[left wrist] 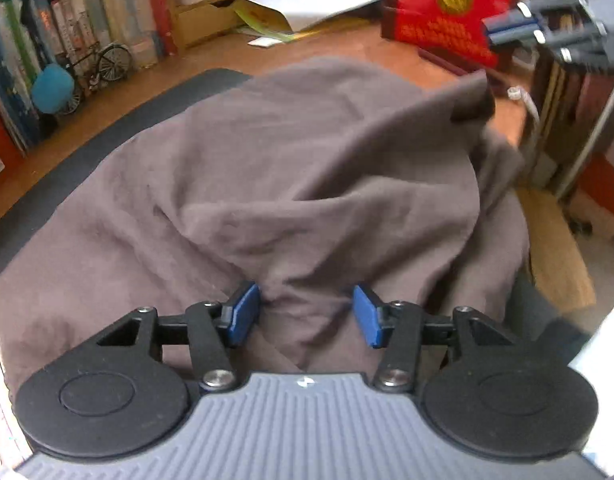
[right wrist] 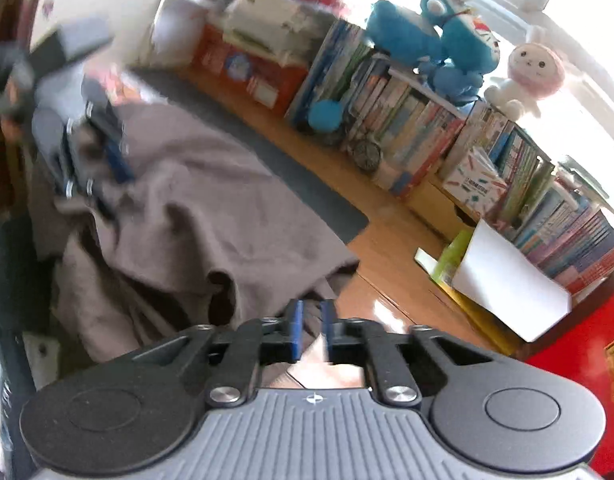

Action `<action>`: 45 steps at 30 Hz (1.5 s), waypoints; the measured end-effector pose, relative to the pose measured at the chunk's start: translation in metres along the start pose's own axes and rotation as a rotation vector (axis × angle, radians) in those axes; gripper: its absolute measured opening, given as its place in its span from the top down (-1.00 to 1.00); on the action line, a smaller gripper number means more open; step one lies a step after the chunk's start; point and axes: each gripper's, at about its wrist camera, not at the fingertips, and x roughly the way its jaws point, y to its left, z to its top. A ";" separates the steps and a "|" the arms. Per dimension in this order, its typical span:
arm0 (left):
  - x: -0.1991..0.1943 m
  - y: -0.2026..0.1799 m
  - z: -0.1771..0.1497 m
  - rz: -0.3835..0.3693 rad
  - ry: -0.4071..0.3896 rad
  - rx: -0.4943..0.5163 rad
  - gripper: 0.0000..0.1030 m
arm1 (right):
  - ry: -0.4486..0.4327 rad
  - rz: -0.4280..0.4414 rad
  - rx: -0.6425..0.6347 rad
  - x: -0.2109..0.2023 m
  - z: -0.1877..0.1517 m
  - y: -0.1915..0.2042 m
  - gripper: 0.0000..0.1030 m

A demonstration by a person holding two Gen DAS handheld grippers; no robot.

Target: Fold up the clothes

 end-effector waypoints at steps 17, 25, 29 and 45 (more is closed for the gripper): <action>-0.006 -0.009 0.048 -0.113 -0.110 -0.071 -0.18 | 0.039 0.340 1.145 0.143 -0.025 -0.135 -0.62; 0.034 -0.040 0.034 -0.190 -0.001 0.018 -0.39 | 0.149 0.451 1.239 0.216 -0.029 -0.132 0.43; 0.025 -0.032 0.044 -0.232 -0.046 -0.035 -0.40 | 0.146 0.445 1.168 0.222 -0.018 -0.122 0.86; 0.023 -0.030 0.040 -0.269 -0.058 -0.082 -0.45 | -0.016 0.373 1.042 0.177 -0.012 -0.154 0.67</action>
